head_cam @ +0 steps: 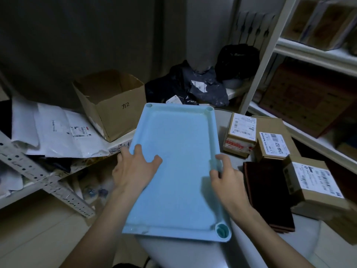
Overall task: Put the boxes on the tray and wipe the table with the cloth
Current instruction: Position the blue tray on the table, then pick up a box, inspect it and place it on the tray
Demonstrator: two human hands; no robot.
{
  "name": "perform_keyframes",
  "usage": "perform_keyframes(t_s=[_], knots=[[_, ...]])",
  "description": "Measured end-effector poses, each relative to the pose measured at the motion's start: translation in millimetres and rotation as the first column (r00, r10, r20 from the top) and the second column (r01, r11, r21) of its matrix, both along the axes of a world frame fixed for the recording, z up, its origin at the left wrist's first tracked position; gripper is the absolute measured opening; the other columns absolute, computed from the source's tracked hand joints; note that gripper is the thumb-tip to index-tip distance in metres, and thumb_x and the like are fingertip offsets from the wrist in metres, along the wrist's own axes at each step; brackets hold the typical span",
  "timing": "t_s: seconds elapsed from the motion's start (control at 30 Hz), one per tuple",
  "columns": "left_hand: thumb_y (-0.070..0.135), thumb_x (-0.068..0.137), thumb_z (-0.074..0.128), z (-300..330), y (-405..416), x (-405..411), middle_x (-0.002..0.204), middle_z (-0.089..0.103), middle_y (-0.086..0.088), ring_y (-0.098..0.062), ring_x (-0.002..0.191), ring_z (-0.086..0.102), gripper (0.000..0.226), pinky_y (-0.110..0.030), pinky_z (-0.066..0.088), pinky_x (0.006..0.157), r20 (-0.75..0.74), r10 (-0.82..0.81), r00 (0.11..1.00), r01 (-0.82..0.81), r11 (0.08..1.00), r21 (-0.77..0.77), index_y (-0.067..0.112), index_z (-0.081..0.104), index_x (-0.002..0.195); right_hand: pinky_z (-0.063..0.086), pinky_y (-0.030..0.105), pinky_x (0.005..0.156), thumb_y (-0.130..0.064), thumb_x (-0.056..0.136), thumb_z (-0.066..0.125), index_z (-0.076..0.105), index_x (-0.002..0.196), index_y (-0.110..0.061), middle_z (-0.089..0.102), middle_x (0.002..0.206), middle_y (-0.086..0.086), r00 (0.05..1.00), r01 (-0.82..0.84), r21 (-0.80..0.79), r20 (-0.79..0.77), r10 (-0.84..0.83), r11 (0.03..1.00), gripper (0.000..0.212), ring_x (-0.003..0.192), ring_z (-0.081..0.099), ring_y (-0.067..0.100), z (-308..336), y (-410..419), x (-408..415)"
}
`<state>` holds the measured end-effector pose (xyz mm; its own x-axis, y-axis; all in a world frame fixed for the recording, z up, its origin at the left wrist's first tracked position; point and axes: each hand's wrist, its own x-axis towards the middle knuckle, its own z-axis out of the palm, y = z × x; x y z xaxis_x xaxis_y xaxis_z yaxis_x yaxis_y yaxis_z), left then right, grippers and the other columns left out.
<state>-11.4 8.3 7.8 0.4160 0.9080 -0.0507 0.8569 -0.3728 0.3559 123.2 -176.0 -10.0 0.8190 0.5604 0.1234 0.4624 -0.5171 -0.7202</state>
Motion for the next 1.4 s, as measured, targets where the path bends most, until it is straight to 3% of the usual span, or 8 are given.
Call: perform_keyframes(t_s=[0.37,0.47,0.57,0.7,0.8,0.97,1.13,1.4], knots=[[0.060,0.089,0.044,-13.8,-19.9,10.3,0.130,0.040,-0.010,-0.028,0.123,0.040,0.064,-0.039,0.042,0.085,-0.090,-0.046,0.995,0.051,0.998,0.049,0.019,0.044,0.137,0.043,0.035,0.066,-0.012,0.089,0.048,0.046,0.131,-0.020,0.055,0.064,0.004,0.995,0.026,-0.014,-0.097,-0.027,1.000,0.043,0.068,0.056,0.029,-17.9,-20.9,7.9],[0.059,0.089,0.043,-14.9,-18.9,11.0,0.137,0.039,-0.011,-0.030,0.126,0.037,0.064,-0.041,0.039,0.094,-0.135,-0.055,0.989,0.062,0.997,0.047,0.018,0.043,0.139,0.047,0.040,0.071,-0.016,0.090,0.048,0.043,0.133,-0.022,0.060,0.075,0.007,0.996,0.010,-0.035,-0.084,-0.013,0.999,0.044,0.077,0.059,0.032,-15.9,-22.2,7.2],[0.059,0.087,0.044,-11.1,-19.9,17.4,0.155,0.026,-0.011,-0.034,0.135,0.028,0.065,-0.043,0.024,0.108,-0.185,-0.076,0.980,0.108,0.980,0.167,0.017,0.047,0.137,0.049,0.042,0.077,-0.027,0.093,0.044,0.042,0.131,-0.027,0.063,0.107,0.007,1.000,-0.005,-0.184,0.024,0.010,0.983,0.038,0.095,0.060,0.034,-4.6,-26.5,9.4],[0.053,0.089,0.048,11.2,-38.6,57.4,0.163,0.015,-0.003,-0.029,0.143,0.018,0.063,-0.041,0.018,0.113,-0.026,-0.263,0.965,0.263,0.944,0.199,0.019,0.043,0.142,0.045,0.035,0.065,-0.035,0.094,0.041,0.049,0.119,-0.021,0.052,0.109,0.001,0.938,0.087,-0.251,0.348,0.006,0.964,0.030,0.099,0.055,0.023,20.7,-31.5,28.0],[0.049,0.093,0.046,24.4,-62.7,101.8,0.164,0.016,0.002,-0.022,0.145,0.016,0.065,-0.040,0.019,0.115,0.105,-0.435,0.894,0.418,0.896,0.147,0.022,0.033,0.150,0.048,0.041,0.076,-0.036,0.091,0.047,0.054,0.118,-0.013,0.056,0.115,0.006,0.896,0.127,-0.215,0.444,-0.019,0.968,0.036,0.102,0.051,0.026,28.9,-23.9,60.9],[0.046,0.101,0.033,20.0,-87.7,164.5,0.163,0.024,0.007,-0.018,0.146,0.020,0.053,-0.039,0.018,0.116,0.191,-0.574,0.796,0.574,0.816,0.062,0.037,0.029,0.152,0.040,0.049,0.092,-0.044,0.091,0.049,0.040,0.142,-0.023,0.031,0.152,0.012,0.927,0.171,-0.363,0.374,-0.024,0.916,0.055,0.123,0.037,0.040,26.6,2.3,114.1],[0.041,0.104,0.024,-5.0,-89.4,187.1,0.155,0.039,0.016,-0.020,0.139,0.033,0.047,-0.039,0.022,0.113,0.231,-0.567,0.790,0.585,0.811,-0.007,0.041,0.035,0.149,0.042,0.046,0.075,-0.034,0.093,0.047,0.031,0.142,-0.031,0.031,0.146,0.010,0.923,0.167,-0.403,0.386,0.001,0.900,0.052,0.114,0.044,0.042,5.4,16.0,131.3],[0.043,0.103,0.032,-4.4,-95.2,184.5,0.146,0.050,0.017,-0.017,0.135,0.036,0.046,-0.039,0.024,0.111,0.416,-0.504,0.757,0.550,0.835,0.011,0.049,0.032,0.148,0.042,0.046,0.083,-0.037,0.091,0.049,0.030,0.147,-0.035,0.020,0.158,0.003,0.945,0.118,-0.235,0.325,-0.037,0.965,0.059,0.124,0.038,0.038,13.8,7.6,133.5]])
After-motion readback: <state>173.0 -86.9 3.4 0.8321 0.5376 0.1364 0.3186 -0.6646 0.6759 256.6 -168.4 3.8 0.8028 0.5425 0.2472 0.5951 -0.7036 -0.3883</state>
